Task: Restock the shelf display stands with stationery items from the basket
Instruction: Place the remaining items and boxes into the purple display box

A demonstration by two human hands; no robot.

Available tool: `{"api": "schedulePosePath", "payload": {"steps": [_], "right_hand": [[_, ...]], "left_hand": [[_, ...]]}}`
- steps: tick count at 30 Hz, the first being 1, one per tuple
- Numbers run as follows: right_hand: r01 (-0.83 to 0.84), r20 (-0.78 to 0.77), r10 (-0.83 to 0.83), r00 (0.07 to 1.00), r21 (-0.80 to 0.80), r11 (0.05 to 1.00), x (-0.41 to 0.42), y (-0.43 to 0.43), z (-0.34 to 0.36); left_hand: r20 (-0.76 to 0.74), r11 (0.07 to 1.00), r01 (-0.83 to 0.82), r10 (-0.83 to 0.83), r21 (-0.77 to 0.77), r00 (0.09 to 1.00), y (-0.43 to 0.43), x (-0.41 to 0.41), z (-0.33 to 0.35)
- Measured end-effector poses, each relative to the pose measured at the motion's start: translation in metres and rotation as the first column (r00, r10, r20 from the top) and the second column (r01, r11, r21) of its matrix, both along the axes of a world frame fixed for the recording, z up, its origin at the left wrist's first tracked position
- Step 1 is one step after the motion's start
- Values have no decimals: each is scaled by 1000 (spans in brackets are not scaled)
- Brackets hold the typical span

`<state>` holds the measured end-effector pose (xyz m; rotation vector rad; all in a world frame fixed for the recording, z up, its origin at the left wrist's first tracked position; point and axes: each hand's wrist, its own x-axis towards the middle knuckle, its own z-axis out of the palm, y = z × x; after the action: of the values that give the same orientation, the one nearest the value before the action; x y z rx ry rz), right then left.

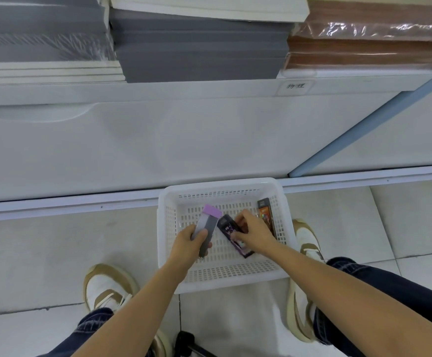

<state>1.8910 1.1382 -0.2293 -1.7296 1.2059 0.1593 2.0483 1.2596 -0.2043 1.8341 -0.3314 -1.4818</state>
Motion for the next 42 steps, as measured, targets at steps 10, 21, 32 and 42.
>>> {"api": "schedulePosePath", "payload": {"steps": [10, 21, 32, 42], "right_hand": [[270, 364, -419, 832, 394, 879, 12, -7, 30], [508, 405, -539, 739, 190, 840, -55, -80, 51], [492, 357, -655, 666, 450, 745, -90, -81, 25], [494, 295, -759, 580, 614, 616, -83, -78, 20]], "left_hand": [[29, 992, 27, -24, -124, 999, -33, -23, 16], [50, 966, 243, -240, -87, 970, -70, -66, 13], [-185, 990, 136, -129, 24, 974, -106, -105, -21], [-150, 998, 63, -64, -14, 987, -101, -94, -30]]}}
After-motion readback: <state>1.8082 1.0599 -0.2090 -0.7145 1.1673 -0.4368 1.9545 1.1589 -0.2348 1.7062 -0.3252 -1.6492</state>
